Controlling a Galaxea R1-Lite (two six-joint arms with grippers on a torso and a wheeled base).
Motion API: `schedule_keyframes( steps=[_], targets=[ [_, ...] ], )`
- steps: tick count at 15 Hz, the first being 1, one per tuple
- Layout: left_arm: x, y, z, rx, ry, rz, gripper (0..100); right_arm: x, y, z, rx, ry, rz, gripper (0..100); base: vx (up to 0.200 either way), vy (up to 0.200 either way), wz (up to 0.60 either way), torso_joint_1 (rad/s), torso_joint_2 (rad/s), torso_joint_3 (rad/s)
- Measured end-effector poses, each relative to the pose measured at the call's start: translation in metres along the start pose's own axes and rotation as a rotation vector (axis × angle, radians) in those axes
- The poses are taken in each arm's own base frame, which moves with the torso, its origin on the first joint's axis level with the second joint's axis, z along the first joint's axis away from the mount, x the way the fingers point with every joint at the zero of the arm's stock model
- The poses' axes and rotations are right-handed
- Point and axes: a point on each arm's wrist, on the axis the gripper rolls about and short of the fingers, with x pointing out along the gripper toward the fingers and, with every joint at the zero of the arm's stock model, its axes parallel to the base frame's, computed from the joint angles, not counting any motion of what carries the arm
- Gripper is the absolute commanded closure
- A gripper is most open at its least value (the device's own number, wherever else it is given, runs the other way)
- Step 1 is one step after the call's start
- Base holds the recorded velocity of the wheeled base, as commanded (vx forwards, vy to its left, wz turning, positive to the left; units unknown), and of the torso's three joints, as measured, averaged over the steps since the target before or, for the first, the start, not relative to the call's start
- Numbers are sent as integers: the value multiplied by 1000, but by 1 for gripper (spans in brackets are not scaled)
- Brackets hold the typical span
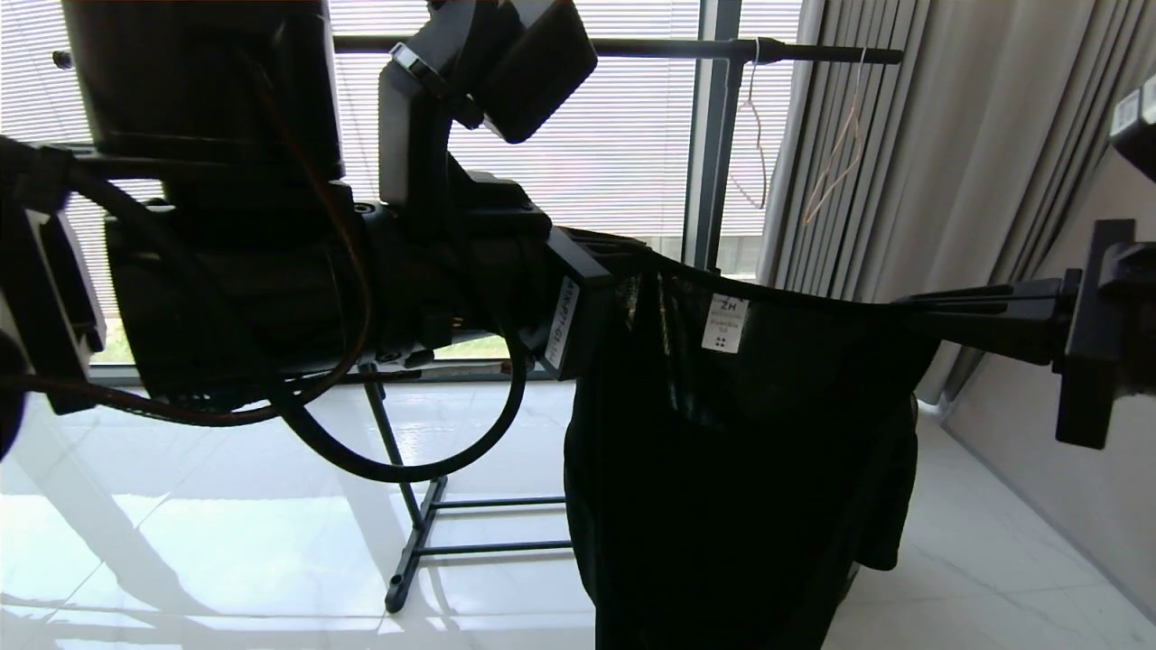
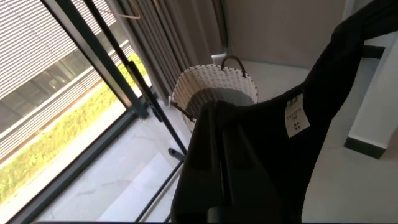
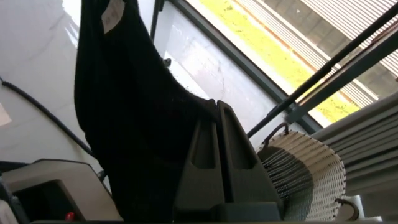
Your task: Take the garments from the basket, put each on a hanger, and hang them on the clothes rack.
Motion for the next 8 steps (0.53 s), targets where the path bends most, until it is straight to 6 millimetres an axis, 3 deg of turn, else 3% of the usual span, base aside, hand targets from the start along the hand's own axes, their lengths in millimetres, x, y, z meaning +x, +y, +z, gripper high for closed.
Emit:
schedule_keyframes(
  steps=[4, 8],
  targets=[
    [15, 1, -6, 3, -16, -15, 100, -32, 33, -9, -49, 36, 168, 100, 0, 0, 0, 0, 0, 0],
    [18, -1, -10, -4, -3, -21, 100, -35, 40, -11, -62, 12, 196, 100, 0, 0, 0, 0, 0, 0]
  ],
)
